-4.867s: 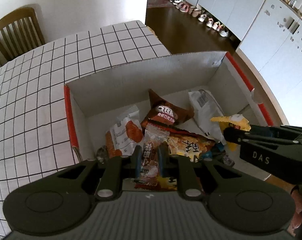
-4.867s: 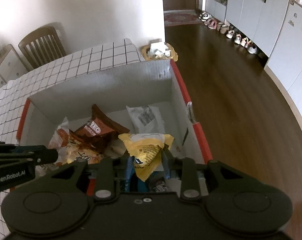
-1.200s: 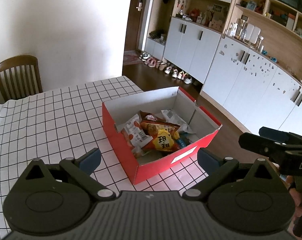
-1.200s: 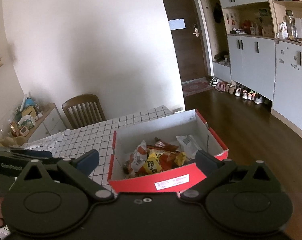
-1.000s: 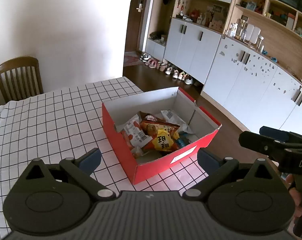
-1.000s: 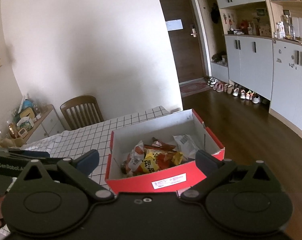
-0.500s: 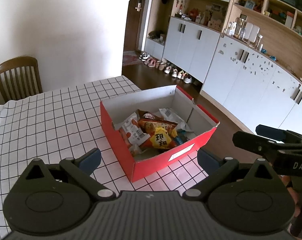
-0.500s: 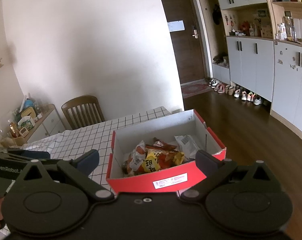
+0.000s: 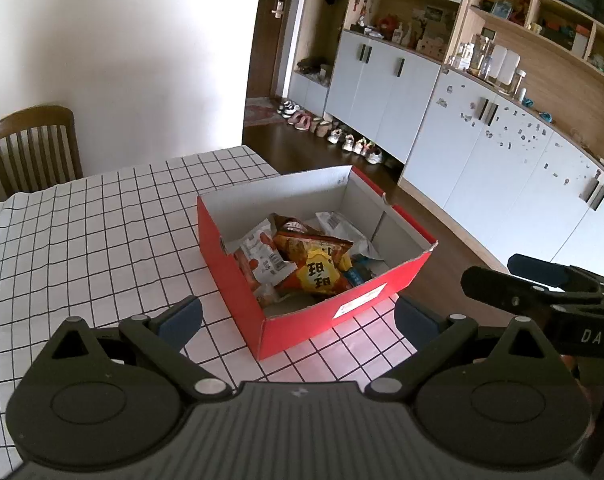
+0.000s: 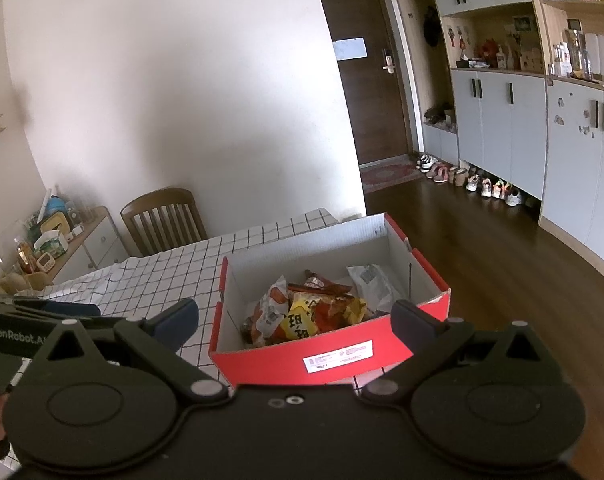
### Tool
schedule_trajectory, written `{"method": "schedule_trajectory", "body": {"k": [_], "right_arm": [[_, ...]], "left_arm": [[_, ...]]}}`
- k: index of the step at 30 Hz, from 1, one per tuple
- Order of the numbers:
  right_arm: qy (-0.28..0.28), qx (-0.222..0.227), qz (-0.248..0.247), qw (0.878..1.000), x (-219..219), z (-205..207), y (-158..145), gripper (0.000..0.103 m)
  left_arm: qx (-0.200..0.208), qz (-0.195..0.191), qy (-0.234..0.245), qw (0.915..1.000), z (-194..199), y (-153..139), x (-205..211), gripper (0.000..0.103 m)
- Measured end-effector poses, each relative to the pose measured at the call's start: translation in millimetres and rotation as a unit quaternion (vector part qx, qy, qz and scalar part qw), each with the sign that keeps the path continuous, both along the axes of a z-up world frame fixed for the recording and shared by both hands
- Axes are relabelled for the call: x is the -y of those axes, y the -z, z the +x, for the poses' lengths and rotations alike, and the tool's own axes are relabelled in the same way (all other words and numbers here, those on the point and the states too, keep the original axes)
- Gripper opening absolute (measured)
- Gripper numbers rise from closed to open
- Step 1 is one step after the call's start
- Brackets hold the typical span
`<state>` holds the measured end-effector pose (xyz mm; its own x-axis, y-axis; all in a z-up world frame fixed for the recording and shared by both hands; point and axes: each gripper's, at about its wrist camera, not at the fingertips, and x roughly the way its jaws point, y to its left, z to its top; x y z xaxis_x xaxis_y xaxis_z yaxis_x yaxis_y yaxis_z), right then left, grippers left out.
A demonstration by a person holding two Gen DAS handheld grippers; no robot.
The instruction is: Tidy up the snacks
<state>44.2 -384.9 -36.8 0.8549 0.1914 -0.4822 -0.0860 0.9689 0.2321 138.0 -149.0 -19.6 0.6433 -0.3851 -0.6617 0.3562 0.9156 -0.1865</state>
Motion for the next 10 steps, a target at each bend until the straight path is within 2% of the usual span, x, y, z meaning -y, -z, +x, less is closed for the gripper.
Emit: {"method": "schedule_trajectory", "body": {"k": [10], "right_arm": [[-0.003,-0.005,-0.001,1.0,0.1,1.0,2.8,0.103]], "left_arm": [[-0.01,-0.004,0.003,0.9999,3.2,4.9,1.4,0.103]]}}
